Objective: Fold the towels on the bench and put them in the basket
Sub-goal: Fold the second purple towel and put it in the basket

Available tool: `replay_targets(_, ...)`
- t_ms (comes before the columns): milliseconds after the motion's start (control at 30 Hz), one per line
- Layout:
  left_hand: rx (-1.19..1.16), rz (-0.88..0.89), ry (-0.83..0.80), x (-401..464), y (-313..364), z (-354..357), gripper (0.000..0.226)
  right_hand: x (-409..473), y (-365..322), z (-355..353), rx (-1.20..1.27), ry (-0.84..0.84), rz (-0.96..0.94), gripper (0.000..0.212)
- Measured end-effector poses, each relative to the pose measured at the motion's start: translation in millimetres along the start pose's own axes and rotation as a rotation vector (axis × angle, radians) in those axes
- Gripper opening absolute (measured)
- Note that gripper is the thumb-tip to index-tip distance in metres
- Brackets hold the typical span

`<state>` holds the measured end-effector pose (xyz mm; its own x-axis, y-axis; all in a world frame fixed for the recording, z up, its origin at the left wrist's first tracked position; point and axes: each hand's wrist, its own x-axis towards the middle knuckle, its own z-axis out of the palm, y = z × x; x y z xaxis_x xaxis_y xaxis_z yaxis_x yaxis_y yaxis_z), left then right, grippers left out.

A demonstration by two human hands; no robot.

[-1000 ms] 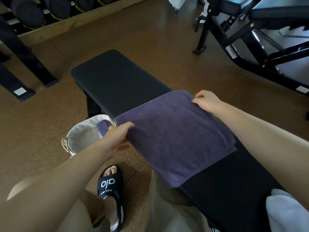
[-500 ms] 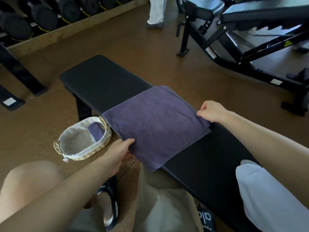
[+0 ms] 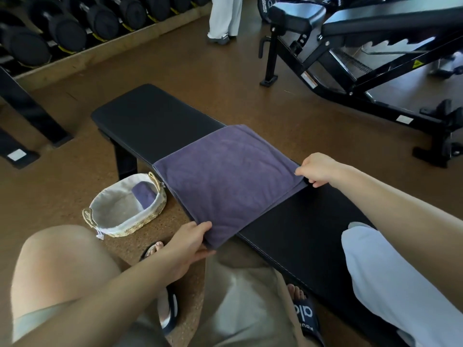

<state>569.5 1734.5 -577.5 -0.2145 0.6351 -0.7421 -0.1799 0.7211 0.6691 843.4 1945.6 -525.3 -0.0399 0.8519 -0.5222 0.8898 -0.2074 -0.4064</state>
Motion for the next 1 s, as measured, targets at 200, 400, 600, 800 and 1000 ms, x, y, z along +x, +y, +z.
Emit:
replay_targets(200, -0.143, 0.001, 0.079, -17, 8, 5, 0.01, -8, 3, -2, 0.086, -0.021, 0.054, 0.015)
replay_targets(400, -0.055, -0.001, -0.003, -17, -3, 4, 0.029, -12, -1, 6, -0.004, -0.044, 0.037, 0.018)
replay_targets(600, -0.077, 0.015, 0.071, -12, -2, 5, 0.027, -17, -1, 12, -0.016, -0.007, 0.046, 0.023)
replay_targets(800, 0.12, 0.174, 0.131, -13, 0, 1, 0.023, -21, -2, 17, 0.111, 0.022, 0.047, 0.029)
replay_targets(1000, 0.136, 0.218, 0.152, -13, 0, 2, 0.009, -27, -8, 23, 0.376, -0.001, 0.108, 0.037)
